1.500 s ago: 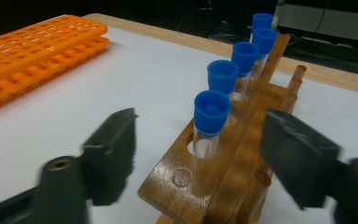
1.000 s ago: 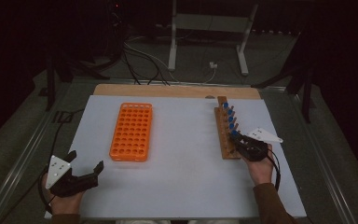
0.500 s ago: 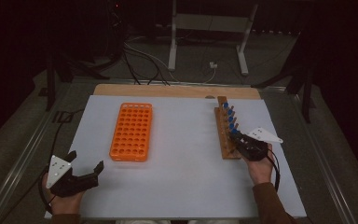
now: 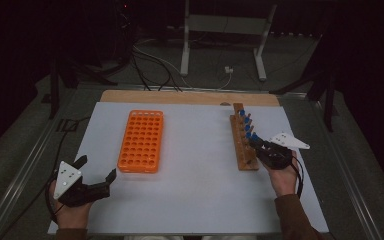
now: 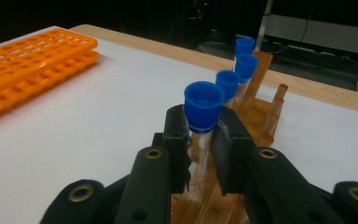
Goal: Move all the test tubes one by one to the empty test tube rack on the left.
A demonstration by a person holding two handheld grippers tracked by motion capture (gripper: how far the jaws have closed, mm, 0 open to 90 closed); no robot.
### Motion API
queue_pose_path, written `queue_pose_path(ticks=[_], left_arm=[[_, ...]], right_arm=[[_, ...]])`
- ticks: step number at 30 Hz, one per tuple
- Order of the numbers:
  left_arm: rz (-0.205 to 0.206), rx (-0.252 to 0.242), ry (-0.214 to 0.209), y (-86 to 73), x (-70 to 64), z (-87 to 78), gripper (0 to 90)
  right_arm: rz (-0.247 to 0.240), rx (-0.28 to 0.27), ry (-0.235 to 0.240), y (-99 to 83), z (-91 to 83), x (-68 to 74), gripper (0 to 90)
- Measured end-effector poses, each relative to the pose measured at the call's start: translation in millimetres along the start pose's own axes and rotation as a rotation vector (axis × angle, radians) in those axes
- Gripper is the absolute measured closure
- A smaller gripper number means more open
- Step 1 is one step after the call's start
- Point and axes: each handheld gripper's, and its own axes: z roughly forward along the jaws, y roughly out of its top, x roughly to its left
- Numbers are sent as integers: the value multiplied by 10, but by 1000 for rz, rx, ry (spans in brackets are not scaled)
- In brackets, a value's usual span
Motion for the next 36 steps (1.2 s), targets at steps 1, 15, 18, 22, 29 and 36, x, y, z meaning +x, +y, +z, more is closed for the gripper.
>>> queue_pose_path(ticks=[1, 15, 18, 22, 29, 36], left_arm=[[0, -3, -13, 22, -9, 7, 5], [14, -9, -136, 357, -129, 156, 5], [10, -22, -147, 417, -151, 205, 5], [7, -37, -164, 481, -196, 280, 5], [-1, -48, -219, 558, -317, 434, 5], [9, -64, -280, 556, -481, 601, 50]], right_arm=[[2, 0, 1, 20, -7, 2, 768], [-18, -15, 25, 261, -97, 17, 768], [-24, -30, 23, 329, -137, 19, 768], [-35, -50, 34, 415, -177, 54, 768], [-48, -63, 90, 500, -123, 209, 768], [-67, -58, 152, 569, 21, 435, 768]])
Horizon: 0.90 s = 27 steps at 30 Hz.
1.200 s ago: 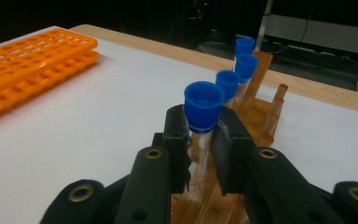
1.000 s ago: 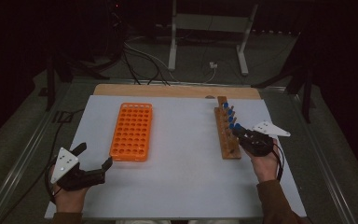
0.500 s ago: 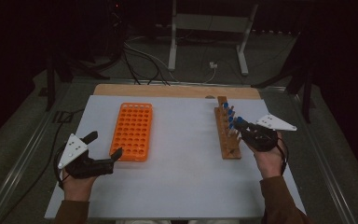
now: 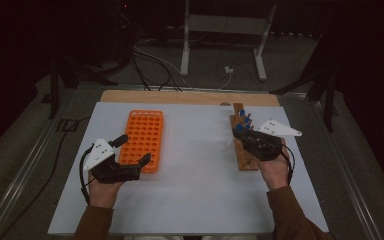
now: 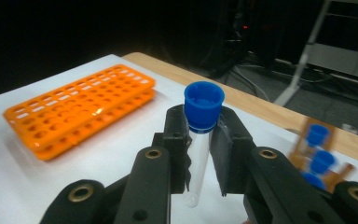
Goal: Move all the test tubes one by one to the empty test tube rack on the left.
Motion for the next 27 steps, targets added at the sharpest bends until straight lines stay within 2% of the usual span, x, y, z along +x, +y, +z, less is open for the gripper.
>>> queue_pose_path(ticks=[1, 2, 3, 5, 7, 16, 22, 24, 25, 27], left_arm=[[1, 2, -2, 3, -14, 33, 51], [0, 5, -7, 8, -24, 64, 51], [0, 6, -7, 12, -35, 94, 52], [8, 10, -8, 16, -55, 156, 56], [11, 19, -9, 15, -74, 218, 57], [24, 65, -28, 29, -202, 508, 61], [50, 93, -65, 20, -339, 714, 83], [58, 97, -78, 6, -395, 782, 102], [63, 98, -99, 0, -413, 810, 155], [66, 107, -93, -3, -455, 868, 178]], right_arm=[[-8, 1, 18, 26, 51, 65, 768], [-8, 1, 18, 26, 51, 65, 768], [-13, 1, 37, 50, 99, 131, 767], [-16, 0, 46, 62, 122, 161, 767], [-15, -2, 73, 94, 185, 242, 767], [-23, 4, 125, 120, 337, 424, 768], [-14, 7, 158, 113, 419, 517, 767], [-16, 11, 168, 114, 448, 555, 768], [-17, 11, 173, 115, 462, 574, 767], [-21, 12, 184, 118, 485, 610, 768]])
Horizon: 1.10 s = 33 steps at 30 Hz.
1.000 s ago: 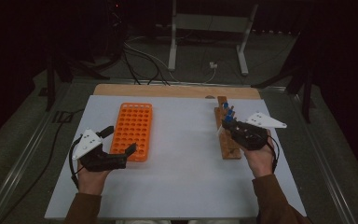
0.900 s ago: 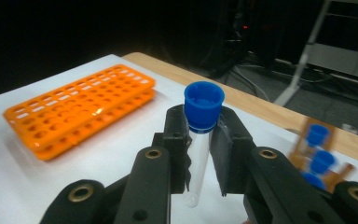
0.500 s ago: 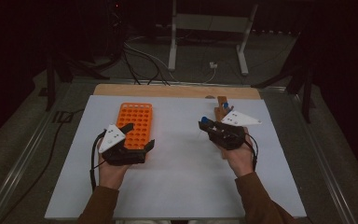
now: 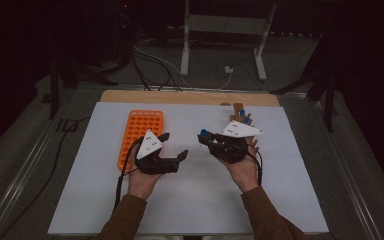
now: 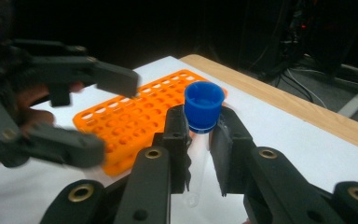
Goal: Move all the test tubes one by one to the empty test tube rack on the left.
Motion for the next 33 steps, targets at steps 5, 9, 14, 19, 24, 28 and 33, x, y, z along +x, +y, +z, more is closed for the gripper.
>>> queue_pose_path(ticks=[5, 9, 14, 19, 24, 28, 33], left_arm=[[0, 7, -12, 7, -31, 93, 282], [27, 9, -31, 14, -75, 125, 418], [54, 25, -49, 15, -95, 151, 599], [66, 26, -60, 15, -94, 139, 703], [68, 29, -68, 10, -88, 131, 745], [79, 27, -70, 10, -98, 127, 777], [67, 32, -64, 2, -71, 120, 779]], right_arm=[[1, 1, 29, 11, 53, 60, 767], [-4, 5, 42, 21, 94, 101, 767], [-9, 10, 61, 31, 141, 158, 767], [-13, 19, 71, 28, 173, 185, 768], [-11, 21, 75, 20, 190, 193, 768], [-7, 21, 82, 20, 191, 187, 761], [23, -5, 93, 27, 155, 139, 552]])
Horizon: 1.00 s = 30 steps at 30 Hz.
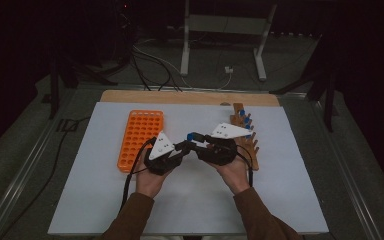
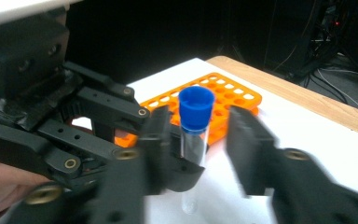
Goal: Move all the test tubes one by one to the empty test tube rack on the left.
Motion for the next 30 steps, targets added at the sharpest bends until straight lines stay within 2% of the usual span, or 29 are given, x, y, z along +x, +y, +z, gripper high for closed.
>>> queue_pose_path(ticks=[1, 2, 3, 4, 5, 6, 10, 17, 24, 30], left_arm=[[-5, -1, 1, -4, 8, -4, 780], [-9, -1, 2, -9, 17, -9, 780], [-14, -2, 4, -15, 27, -14, 780], [-15, 0, 8, -21, 40, -23, 780], [-24, -2, 9, -30, 48, -29, 781], [-26, 0, 13, -39, 61, -40, 781], [-41, -2, 26, -71, 107, -94, 780], [-62, -2, 55, -138, 220, -240, 780], [-91, 0, 86, -236, 322, -370, 780], [-110, -1, 111, -312, 382, -438, 780]], right_arm=[[4, -6, 3, 1, -13, -13, 515], [9, -8, -8, 2, -40, -27, 413], [9, -8, -8, 2, -40, -27, 413], [7, -14, -24, -2, -62, -35, 316], [7, -16, -34, -3, -71, -38, 265], [7, -16, -34, -3, -71, -38, 265], [9, -7, -83, -29, -105, -74, 92], [25, 1, -145, -126, -174, -161, 0], [29, 5, -172, -202, -265, -232, 0], [41, -2, -198, -271, -409, -300, 0]])
